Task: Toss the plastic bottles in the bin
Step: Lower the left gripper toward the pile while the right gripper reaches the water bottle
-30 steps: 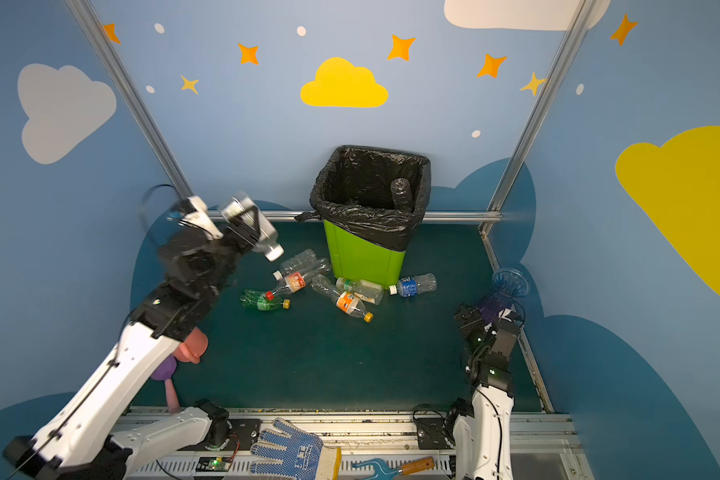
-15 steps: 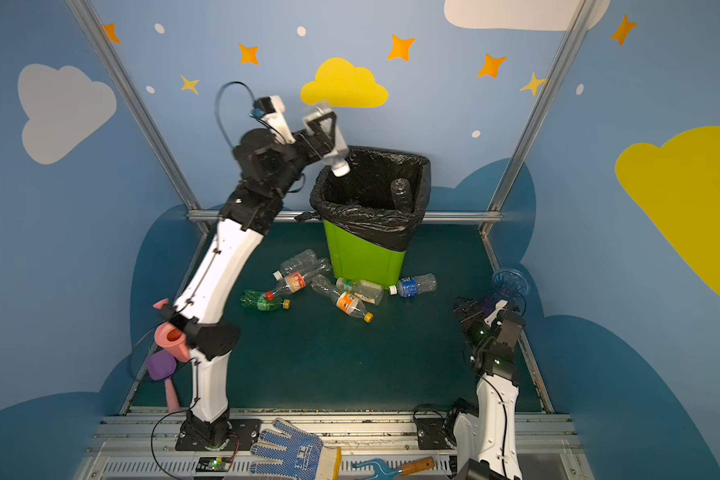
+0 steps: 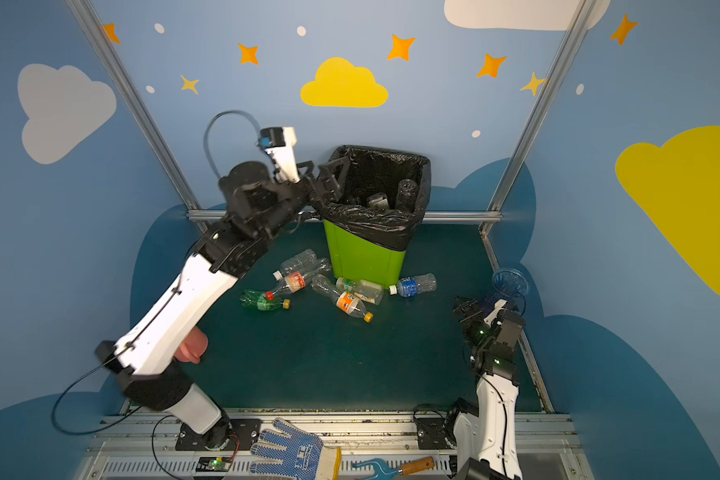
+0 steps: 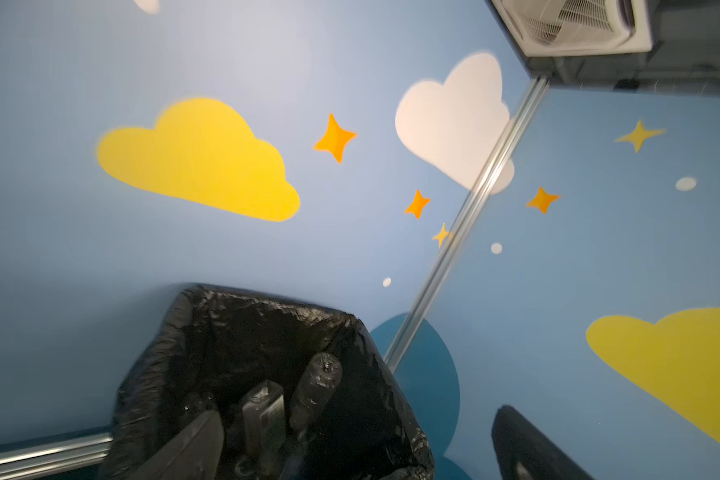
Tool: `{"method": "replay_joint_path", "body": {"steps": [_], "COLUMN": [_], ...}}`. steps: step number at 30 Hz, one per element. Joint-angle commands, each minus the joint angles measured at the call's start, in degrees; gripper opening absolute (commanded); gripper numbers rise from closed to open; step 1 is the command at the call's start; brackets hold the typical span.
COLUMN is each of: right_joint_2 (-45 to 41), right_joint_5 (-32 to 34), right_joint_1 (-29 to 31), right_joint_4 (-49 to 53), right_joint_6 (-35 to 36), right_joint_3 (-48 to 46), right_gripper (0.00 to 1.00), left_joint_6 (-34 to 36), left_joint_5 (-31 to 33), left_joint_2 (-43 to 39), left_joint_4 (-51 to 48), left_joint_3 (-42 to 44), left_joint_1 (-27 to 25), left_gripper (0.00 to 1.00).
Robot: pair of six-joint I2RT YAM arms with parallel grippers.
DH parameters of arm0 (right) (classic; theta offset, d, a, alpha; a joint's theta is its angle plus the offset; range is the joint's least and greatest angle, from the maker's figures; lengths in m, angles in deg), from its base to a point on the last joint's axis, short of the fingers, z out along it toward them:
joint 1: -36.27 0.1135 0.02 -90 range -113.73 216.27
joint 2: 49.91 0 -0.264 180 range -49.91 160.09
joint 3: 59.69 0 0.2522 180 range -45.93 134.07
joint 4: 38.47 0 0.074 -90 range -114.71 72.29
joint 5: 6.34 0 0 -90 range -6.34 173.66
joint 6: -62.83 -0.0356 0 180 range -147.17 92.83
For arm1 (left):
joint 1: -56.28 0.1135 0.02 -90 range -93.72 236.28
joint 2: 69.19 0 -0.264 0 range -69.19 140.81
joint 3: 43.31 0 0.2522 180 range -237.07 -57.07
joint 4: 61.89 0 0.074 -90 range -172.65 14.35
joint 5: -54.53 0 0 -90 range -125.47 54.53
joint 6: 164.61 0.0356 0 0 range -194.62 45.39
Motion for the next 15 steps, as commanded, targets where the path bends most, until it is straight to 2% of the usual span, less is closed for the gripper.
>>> {"method": "replay_joint_path", "body": {"steps": [1,3,5,8,11,15], "right_joint_2": [2.9,5.2,8.3,13.0,18.8,25.2], "right_joint_5": [-2.3,-2.3,-0.9,2.6,4.6,8.1], "right_joint_1": [1.2,2.5,4.8,9.1,13.2,17.9], "right_joint_4": [-4.8,-5.5,-5.8,-6.3,-6.9,-7.3], "right_joint_6": [-1.6,-1.5,-1.4,-2.1,-3.0,-4.6], "right_joint_3": [0.1,1.2,2.8,5.2,8.2,12.3], "right_gripper": [0.98,0.98,0.98,0.98,0.98,0.98], "left_joint_6": [-1.0,-5.4,-13.3,-19.1,-23.9,-27.1], "left_joint_5": [9.0,11.3,12.5,13.0,13.1,12.4], "left_joint_2": [-5.5,-10.4,-15.3,-21.0,-24.6,-27.2], "left_joint_4": [15.7,11.8,8.1,6.1,2.2,0.0], "left_joint_3": [18.7,26.2,35.8,48.8,57.9,65.6], "left_joint_1": [1.7,4.3,8.2,12.1,14.3,16.0], "left_gripper": [1.0,1.0,1.0,1.0,1.0,1.0]}}
